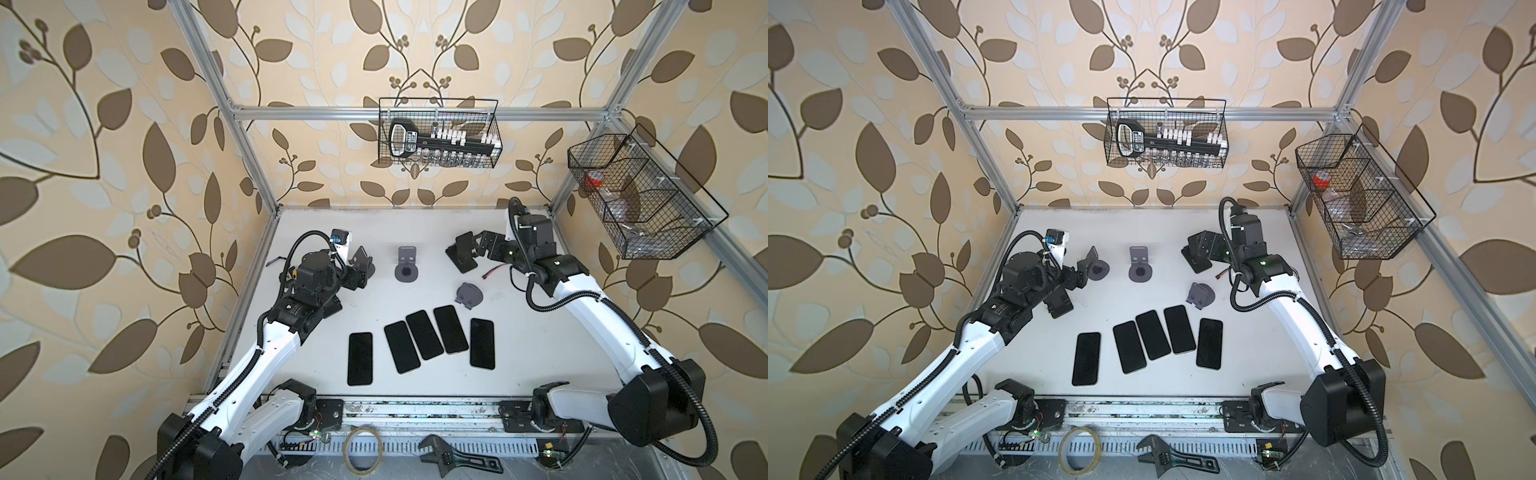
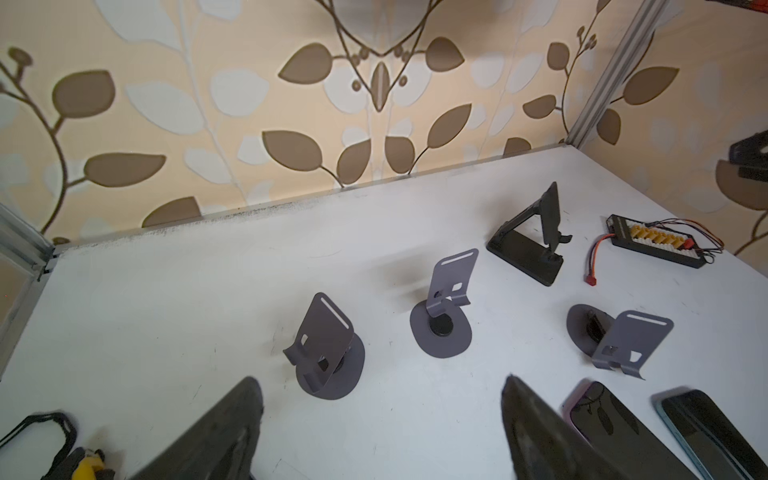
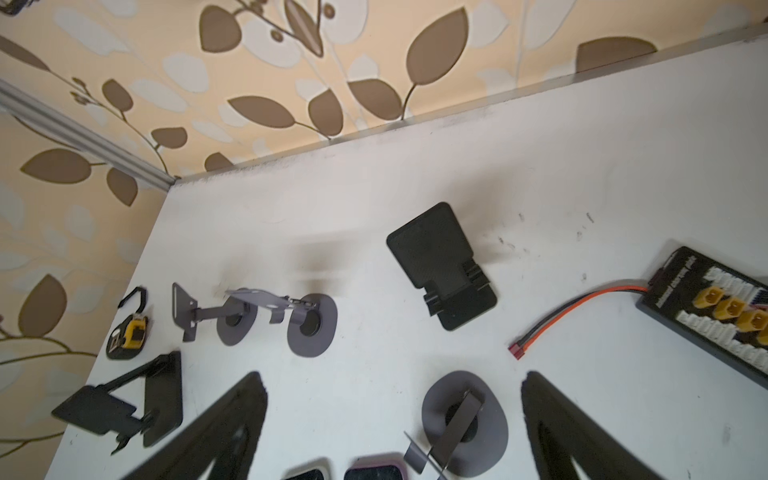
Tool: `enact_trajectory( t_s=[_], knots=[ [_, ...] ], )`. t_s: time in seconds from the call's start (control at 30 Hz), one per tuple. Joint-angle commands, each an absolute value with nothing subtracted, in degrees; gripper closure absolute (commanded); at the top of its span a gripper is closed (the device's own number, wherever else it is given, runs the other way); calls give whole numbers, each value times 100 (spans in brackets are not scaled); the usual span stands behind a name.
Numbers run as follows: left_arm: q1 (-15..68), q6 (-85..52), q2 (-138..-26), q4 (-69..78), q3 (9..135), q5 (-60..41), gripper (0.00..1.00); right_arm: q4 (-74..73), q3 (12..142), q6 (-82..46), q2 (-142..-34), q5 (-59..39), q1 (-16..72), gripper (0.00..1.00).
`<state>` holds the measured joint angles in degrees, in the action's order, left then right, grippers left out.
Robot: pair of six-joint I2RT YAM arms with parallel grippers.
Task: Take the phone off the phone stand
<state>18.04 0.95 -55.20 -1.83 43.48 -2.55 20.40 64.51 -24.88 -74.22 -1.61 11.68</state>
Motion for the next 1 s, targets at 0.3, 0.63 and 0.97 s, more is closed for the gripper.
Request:
enact_trajectory(
  t_s=[0.3, 0.63, 0.97],
  knots=[
    [1249, -586, -6271, 1745, 3577, 2229, 10, -1643, 3861, -1849, -6699, 3198, 900, 3],
    [1248, 400, -6360, 4099, 2043, 3727, 9, -4119, 2019, -1026, -6802, 3378, 387, 1],
    [1138, 274, -6706, 5024, 1421, 3572, 9, -5261, 1540, -760, -7695, 2435, 326, 1]
  ],
)
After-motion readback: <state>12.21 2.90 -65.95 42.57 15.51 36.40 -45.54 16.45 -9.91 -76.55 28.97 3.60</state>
